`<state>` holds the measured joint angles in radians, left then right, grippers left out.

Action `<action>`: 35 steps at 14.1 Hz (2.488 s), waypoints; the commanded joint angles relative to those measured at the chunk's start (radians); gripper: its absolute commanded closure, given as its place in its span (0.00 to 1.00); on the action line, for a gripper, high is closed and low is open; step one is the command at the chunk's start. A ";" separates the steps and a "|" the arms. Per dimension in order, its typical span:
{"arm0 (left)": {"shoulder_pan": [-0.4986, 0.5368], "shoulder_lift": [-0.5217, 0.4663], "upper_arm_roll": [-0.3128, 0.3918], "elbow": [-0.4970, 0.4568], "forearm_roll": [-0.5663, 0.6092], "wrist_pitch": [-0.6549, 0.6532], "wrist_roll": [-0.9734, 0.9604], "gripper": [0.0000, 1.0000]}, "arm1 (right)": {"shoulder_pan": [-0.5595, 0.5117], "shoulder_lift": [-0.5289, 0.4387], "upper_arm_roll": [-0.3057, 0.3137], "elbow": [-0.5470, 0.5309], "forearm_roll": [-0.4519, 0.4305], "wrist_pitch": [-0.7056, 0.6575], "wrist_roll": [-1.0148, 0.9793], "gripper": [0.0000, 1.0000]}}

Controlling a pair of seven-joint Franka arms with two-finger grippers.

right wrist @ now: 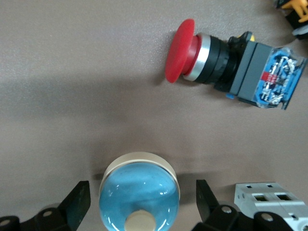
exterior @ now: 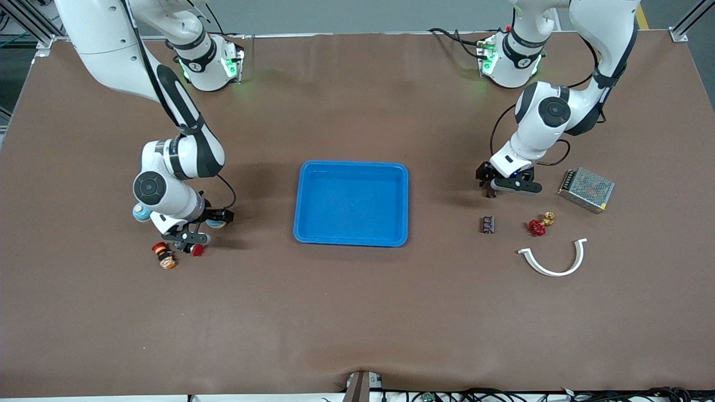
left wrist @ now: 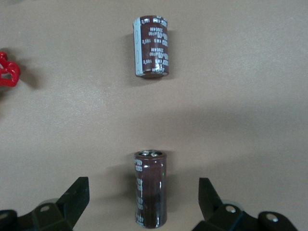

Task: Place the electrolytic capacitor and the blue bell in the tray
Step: 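Grasp the blue bell with the right gripper while the left gripper grasps capacitor, then release the bell in the tray with the right gripper while the left gripper lifts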

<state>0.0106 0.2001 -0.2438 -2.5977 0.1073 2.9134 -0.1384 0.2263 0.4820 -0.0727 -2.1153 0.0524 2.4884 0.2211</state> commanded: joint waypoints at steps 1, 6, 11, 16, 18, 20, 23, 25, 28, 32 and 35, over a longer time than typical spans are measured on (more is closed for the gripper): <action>0.008 0.024 -0.003 0.004 0.023 0.039 -0.003 0.00 | 0.005 0.006 -0.004 0.003 -0.013 0.010 0.000 0.29; 0.009 0.033 -0.003 0.004 0.040 0.052 -0.003 0.00 | 0.008 0.006 -0.004 0.005 -0.013 0.009 -0.002 0.67; 0.008 0.038 -0.003 0.004 0.043 0.050 -0.003 0.00 | 0.031 -0.020 -0.004 0.055 -0.003 -0.083 0.018 0.65; 0.008 0.048 -0.003 0.007 0.043 0.050 -0.006 0.23 | 0.146 -0.058 0.004 0.204 0.001 -0.353 0.270 0.65; 0.006 0.051 -0.003 0.007 0.043 0.052 -0.009 0.54 | 0.229 -0.072 0.007 0.209 0.006 -0.347 0.407 0.65; 0.008 0.051 -0.003 0.007 0.043 0.050 -0.009 0.95 | 0.301 -0.075 0.016 0.216 0.076 -0.323 0.499 0.65; 0.008 0.051 -0.002 0.007 0.043 0.050 -0.009 1.00 | 0.409 -0.069 0.014 0.212 0.147 -0.235 0.573 0.65; 0.009 0.047 -0.002 0.007 0.043 0.050 -0.013 1.00 | 0.476 -0.065 0.013 0.206 0.146 -0.191 0.630 0.65; 0.026 0.021 -0.003 0.011 0.043 0.049 -0.126 1.00 | 0.515 -0.040 0.011 0.202 0.138 -0.155 0.685 0.65; 0.026 -0.014 -0.011 0.010 0.043 0.041 -0.454 1.00 | 0.527 0.004 0.010 0.193 0.136 -0.111 0.687 0.63; 0.020 -0.036 -0.025 0.013 0.045 0.014 -0.752 1.00 | 0.532 0.050 0.007 0.193 0.127 -0.065 0.685 0.63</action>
<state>0.0275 0.2063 -0.2502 -2.5755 0.1325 2.9529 -0.7233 0.7406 0.5106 -0.0519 -1.9188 0.1768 2.3937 0.8969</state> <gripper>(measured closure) 0.700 0.348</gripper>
